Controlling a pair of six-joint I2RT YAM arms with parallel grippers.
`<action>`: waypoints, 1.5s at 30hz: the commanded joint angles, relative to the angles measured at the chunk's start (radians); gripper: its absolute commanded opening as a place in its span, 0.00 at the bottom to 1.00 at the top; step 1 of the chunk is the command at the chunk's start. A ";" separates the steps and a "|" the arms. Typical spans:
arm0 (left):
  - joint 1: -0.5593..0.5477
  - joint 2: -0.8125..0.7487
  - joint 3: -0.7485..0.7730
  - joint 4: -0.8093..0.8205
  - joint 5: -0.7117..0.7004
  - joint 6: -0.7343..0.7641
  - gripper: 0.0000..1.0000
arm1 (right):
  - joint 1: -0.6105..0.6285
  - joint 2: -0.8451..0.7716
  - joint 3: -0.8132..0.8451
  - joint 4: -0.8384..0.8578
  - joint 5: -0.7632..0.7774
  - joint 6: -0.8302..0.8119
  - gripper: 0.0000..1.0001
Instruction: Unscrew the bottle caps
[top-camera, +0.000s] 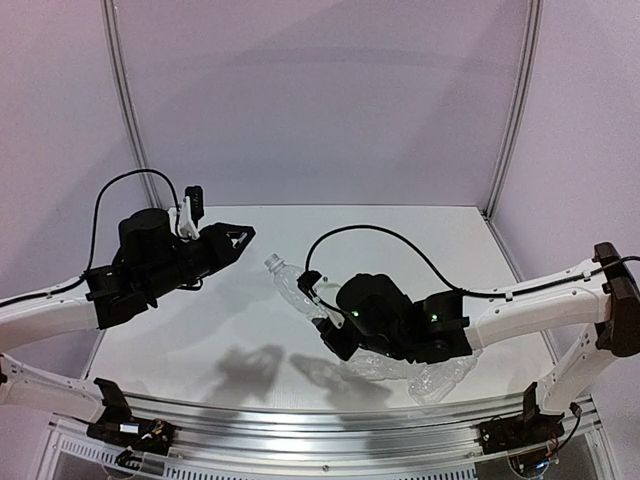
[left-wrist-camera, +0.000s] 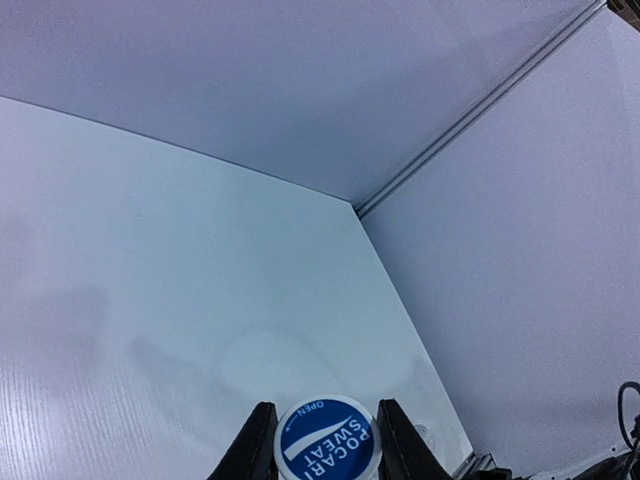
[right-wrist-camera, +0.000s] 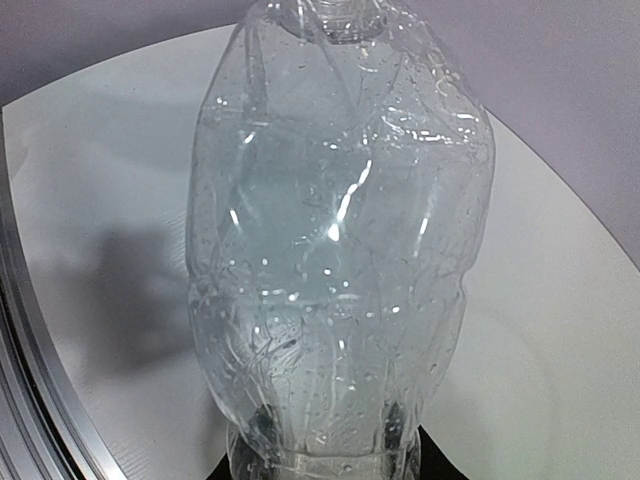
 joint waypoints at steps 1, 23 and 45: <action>0.051 -0.007 -0.021 0.000 0.028 0.021 0.26 | 0.010 0.004 0.029 -0.023 0.032 -0.002 0.00; -0.018 0.427 0.132 -0.012 -0.291 0.206 0.24 | 0.008 -0.267 -0.205 0.166 0.335 0.032 0.00; -0.029 0.624 0.060 0.227 -0.391 0.153 0.33 | -0.059 -0.241 -0.258 0.243 0.303 0.072 0.00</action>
